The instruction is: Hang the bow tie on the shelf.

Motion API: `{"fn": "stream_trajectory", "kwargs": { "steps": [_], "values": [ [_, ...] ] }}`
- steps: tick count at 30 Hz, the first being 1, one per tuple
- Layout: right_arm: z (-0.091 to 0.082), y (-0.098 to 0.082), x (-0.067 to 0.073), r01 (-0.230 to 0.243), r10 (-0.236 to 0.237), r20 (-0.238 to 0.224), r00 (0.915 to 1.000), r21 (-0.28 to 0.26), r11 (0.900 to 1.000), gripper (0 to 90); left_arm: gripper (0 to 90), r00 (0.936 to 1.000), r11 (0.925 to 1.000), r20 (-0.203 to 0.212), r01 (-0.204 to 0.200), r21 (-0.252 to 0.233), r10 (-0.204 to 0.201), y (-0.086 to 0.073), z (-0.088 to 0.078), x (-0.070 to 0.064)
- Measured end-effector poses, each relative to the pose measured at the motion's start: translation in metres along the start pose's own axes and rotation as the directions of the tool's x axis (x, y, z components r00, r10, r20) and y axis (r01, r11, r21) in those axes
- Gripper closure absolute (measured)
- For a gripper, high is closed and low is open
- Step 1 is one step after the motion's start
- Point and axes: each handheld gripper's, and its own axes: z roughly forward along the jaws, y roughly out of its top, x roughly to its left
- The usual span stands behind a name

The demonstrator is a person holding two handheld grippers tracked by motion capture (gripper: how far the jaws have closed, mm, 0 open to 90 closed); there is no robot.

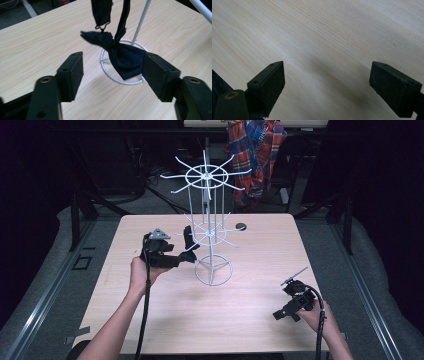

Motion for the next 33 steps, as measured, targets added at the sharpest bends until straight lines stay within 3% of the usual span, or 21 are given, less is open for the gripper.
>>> {"fn": "stream_trajectory", "kwargs": {
  "steps": [6, 11, 12, 14, 18, 26, 31, 33],
  "values": [
    [0.001, -0.001, 0.002, -0.018, 0.018, -0.001, 0.9998, -0.021, 1.0, 12.7, 25.7, 0.9996, 1.0, -0.027, 0.005, 0.008, -0.004, -0.008, -0.008, 0.002],
    [0.0, 0.0, 0.001, 0.007, -0.007, 0.001, 1.0, -0.002, 1.0, 12.7, 21.9, 0.9991, 0.9996, -0.041, 0.011, 0.025, -0.01, -0.013, -0.01, 0.002],
    [0.001, 0.0, 0.001, -0.004, 0.004, 0.001, 1.0, -0.023, 1.0, 12.6, 20.4, 0.9988, 0.9993, -0.046, 0.018, 0.032, -0.017, -0.016, -0.011, 0.002],
    [0.001, 0.0, 0.002, -0.009, 0.009, 0.002, 1.0, -0.02, 1.0, 12.7, 20.0, 0.9991, 0.9987, -0.042, 0.012, 0.05, -0.01, -0.017, -0.013, 0.003],
    [0.0, 0.0, 0.0, 0.001, -0.001, 0.0, 1.0, 0.005, 1.0, 12.7, 17.2, 0.9973, 0.9964, -0.073, 0.012, 0.083, -0.006, -0.022, -0.014, 0.004],
    [0.0, 0.0, 0.0, -0.001, 0.001, -0.005, 1.0, -0.001, 1.0, 12.7, 11.2, 0.9942, 0.9871, -0.107, 0.009, 0.16, 0.008, -0.038, -0.015, 0.002],
    [0.0, 0.0, 0.0, 0.007, -0.007, 0.002, 1.0, 0.006, 1.0, 12.7, 3.9, 0.9955, 0.9861, -0.095, 0.01, 0.166, 0.005, -0.045, -0.02, -0.002],
    [0.001, 0.0, 0.0, -0.001, 0.001, -0.005, 1.0, 0.0, 1.0, 12.7, 2.6, 0.9957, 0.9825, -0.091, -0.001, 0.186, 0.018, -0.05, -0.021, -0.005]
  ]
}}
